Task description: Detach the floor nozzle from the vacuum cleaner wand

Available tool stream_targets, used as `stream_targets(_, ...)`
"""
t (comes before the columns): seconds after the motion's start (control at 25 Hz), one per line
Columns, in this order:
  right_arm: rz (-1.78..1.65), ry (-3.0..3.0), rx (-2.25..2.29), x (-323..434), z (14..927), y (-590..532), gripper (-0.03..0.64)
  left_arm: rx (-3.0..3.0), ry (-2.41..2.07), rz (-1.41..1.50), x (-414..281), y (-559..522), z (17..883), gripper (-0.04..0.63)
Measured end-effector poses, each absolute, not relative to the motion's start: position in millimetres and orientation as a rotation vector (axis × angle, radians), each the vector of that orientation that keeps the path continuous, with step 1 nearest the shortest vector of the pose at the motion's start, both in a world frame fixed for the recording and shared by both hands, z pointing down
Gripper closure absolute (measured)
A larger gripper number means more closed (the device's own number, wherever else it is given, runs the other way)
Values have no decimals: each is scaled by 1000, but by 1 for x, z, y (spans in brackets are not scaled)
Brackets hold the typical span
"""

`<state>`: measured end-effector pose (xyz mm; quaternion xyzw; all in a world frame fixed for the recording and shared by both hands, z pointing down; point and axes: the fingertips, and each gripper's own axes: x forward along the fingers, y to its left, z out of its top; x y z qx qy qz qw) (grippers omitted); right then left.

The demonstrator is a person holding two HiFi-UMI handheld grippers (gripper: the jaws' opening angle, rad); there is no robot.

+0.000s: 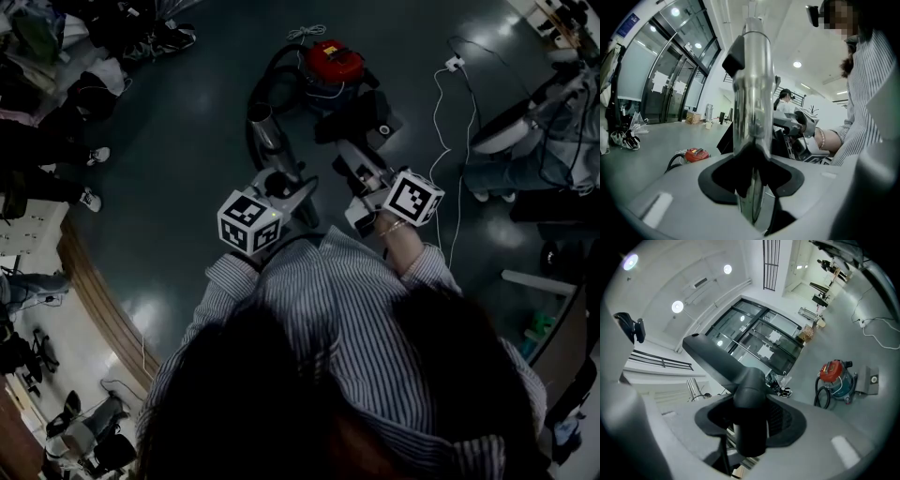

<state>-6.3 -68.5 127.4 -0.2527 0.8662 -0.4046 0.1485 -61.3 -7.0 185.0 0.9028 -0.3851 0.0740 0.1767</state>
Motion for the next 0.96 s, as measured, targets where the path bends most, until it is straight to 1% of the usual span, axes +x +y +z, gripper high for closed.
stream_targets(0.96, -1096, 2490, -755, 3, 112, -77, 426, 2588, -982, 307, -39, -2, 200, 437)
